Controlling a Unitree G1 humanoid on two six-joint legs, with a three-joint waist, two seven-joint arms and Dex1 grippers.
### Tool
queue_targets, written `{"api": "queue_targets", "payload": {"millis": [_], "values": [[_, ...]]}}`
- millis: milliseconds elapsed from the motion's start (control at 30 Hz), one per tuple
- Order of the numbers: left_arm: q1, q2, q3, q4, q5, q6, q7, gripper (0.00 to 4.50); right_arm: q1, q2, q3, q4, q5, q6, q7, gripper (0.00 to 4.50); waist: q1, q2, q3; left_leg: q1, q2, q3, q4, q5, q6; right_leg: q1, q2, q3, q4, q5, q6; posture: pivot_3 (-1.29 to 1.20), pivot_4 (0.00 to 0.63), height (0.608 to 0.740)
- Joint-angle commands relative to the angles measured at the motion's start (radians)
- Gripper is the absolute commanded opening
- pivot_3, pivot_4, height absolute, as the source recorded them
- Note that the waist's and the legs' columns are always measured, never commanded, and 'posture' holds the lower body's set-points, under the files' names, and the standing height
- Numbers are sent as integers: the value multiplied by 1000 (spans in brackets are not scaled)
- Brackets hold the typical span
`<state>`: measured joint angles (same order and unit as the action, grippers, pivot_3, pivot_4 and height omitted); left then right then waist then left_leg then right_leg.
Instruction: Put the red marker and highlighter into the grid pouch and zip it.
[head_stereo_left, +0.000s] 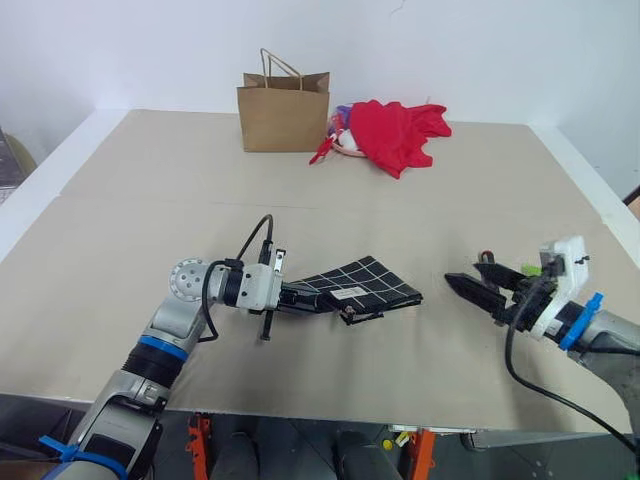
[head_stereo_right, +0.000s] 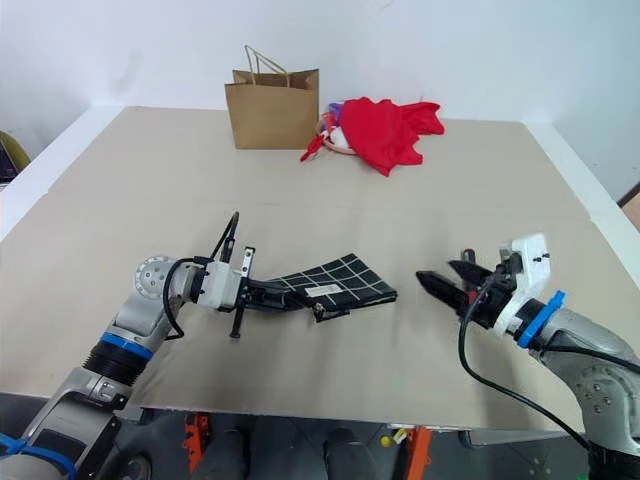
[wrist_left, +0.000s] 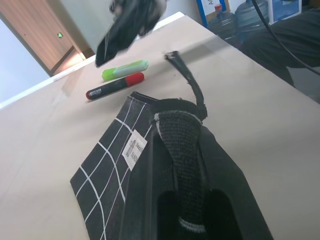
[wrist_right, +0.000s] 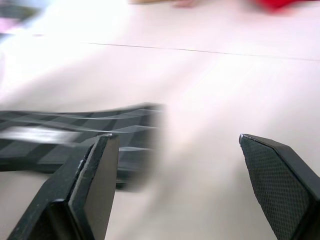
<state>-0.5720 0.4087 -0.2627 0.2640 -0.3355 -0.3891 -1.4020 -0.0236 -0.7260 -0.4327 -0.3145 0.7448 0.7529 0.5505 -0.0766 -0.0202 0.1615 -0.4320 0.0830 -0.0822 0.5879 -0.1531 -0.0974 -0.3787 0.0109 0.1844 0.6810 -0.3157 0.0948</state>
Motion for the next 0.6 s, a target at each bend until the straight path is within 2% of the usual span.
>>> {"api": "queue_targets", "payload": {"millis": [33, 133, 300, 533, 600], "values": [[-17, -5, 33, -45, -30, 18, 10, 0, -7, 50, 32, 54, -166, -158, -78, 4176, 0, 1, 1, 0, 0, 0, 0, 0, 0, 0, 0, 0, 0, 0, 0, 0, 150, 740], [-10, -6, 42, -76, -43, 56, 24, 0, -5, 83, 34, 99, -246, -222, -125, 4176, 1, 4, 2, 0, 0, 0, 0, 0, 0, 0, 0, 0, 0, 0, 0, 0, 150, 740], [2, 0, 49, -107, -38, 74, 34, 0, 5, 113, 21, 130, -290, -249, -156, 4176, 0, 7, 3, 0, 0, 0, -1, 0, 0, 0, 0, 0, 0, 0, 0, 0, 150, 740], [7, -2, 59, -130, -36, 80, 49, 0, 18, 168, 41, 117, -286, -176, -197, 4176, 0, 8, 3, 0, 0, 0, -1, 0, 0, 0, 0, 0, 0, 0, 0, 0, 150, 740], [6, -9, 63, -129, -34, 71, 57, 0, 16, 181, 50, 120, -294, -160, -211, 3636, 0, 8, 3, 0, 0, 0, -1, 0, 0, 0, 0, 0, 0, 0, 0, 0, 150, 740]]}}
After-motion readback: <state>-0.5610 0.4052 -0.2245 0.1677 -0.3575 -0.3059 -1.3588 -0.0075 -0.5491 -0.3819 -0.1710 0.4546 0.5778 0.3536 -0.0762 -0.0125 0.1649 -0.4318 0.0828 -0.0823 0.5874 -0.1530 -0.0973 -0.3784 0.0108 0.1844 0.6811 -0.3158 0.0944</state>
